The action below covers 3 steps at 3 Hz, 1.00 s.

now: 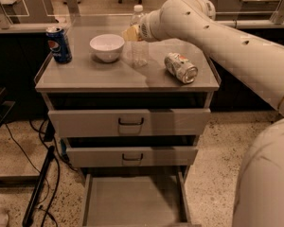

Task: Place water bottle into bottom drawer

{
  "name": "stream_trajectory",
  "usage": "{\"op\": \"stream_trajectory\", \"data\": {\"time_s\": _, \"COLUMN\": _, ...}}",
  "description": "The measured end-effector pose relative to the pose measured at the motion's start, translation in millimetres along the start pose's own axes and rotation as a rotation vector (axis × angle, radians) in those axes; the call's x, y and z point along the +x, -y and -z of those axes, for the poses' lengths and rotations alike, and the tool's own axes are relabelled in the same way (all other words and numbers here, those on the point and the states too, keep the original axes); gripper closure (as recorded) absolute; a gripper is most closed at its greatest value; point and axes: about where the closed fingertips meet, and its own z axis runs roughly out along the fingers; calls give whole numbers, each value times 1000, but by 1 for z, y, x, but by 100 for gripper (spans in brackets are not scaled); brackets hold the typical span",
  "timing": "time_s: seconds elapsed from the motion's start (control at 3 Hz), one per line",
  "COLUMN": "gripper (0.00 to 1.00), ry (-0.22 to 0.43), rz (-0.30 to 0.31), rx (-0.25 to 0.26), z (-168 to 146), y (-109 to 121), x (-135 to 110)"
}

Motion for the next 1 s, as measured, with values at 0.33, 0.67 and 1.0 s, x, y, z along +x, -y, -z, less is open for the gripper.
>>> {"op": "stream_trajectory", "data": {"time_s": 0.33, "gripper": 65, "ry": 0, "rz": 0, "rx": 0, "z": 0, "y": 0, "x": 0}}
{"op": "stream_trajectory", "data": {"time_s": 0.67, "gripper": 89, "ry": 0, "rz": 0, "rx": 0, "z": 0, "y": 0, "x": 0}}
{"op": "stream_trajectory", "data": {"time_s": 1.0, "gripper": 100, "ry": 16, "rz": -11, "rx": 0, "z": 8, "y": -2, "x": -4}}
